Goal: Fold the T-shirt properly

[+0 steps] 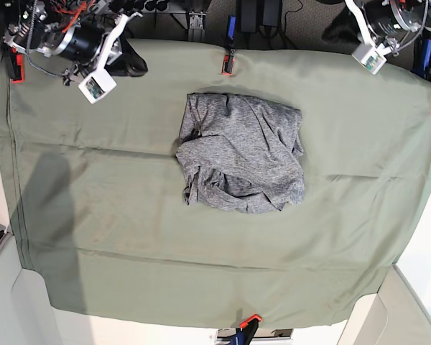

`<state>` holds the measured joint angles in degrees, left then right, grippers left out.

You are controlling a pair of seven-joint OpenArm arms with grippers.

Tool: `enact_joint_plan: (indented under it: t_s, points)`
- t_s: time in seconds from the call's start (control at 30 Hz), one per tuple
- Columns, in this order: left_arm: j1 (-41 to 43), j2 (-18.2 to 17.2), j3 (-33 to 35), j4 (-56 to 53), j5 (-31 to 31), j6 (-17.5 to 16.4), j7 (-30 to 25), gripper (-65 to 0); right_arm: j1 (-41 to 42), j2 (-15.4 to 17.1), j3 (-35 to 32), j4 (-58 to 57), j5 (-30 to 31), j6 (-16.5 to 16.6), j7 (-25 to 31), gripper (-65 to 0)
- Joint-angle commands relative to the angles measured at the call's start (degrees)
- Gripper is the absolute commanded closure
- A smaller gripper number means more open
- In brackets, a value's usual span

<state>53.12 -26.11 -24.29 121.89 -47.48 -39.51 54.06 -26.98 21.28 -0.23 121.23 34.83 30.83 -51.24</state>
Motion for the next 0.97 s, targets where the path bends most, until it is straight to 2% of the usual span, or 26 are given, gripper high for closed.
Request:
enact_joint_plan:
  t_s: [0.0,0.13,0.33,0.4,0.47,0.5,0.57,0.67,0.77,0.83,0.93]
  points:
    - [1.9,-0.6,0.4,0.3,-0.5,-0.5,0.7,0.0,-2.1,0.6,0.9,0.9,1.2,0.5,0.1,0.0]
    - [6.3,-0.6,4.8,-4.3,5.5,-0.5,0.4,0.0,-9.4,0.6,2.3,-2.6,0.9,0.5,-2.8,0.0]
    - [5.7,-0.6,16.2,-23.5,22.5,-0.5,-10.5,0.0,-15.0,0.6,0.0,-18.1,-4.9,0.3,-4.8,0.0]
    - [3.0,-0.6,20.4,-31.0,26.9,-0.5,-13.6,0.0,-14.3,0.6,-1.0,-24.9,-5.3,-1.1,-4.8,0.0]
    - [-1.2,-0.6,24.8,-38.5,30.8,-0.2,-14.8,0.0,-12.7,0.6,-2.4,-31.7,-5.3,-4.1,-4.8,0.0]
    - [-4.0,-0.5,27.3,-42.4,32.7,1.6,-14.9,0.0,-11.5,0.6,-3.4,-35.3,-5.3,-5.9,-5.1,0.0]
    - [-9.5,-0.5,32.0,-49.4,35.0,7.5,-14.9,0.0,-8.7,0.4,-5.6,-42.2,-5.9,-8.4,-6.8,0.0]
    - [-18.7,-0.1,39.3,-58.4,35.0,13.9,-15.0,0.0,-3.3,-0.7,-8.1,-52.5,-9.2,-9.3,-8.8,0.0]
    - [-26.4,1.4,44.6,-64.3,34.9,19.5,-15.7,0.0,3.1,-2.2,-9.1,-61.9,-9.5,-9.1,-8.8,0.0]
    - [-29.6,2.7,46.3,-66.4,34.9,20.9,-16.7,0.0,6.7,-2.7,-9.1,-66.0,-9.6,-8.0,-8.9,0.0]
    - [-32.1,4.0,46.6,-66.8,34.9,20.9,-16.6,0.0,10.4,-2.4,-9.0,-67.9,-9.5,-7.4,-9.2,0.0]
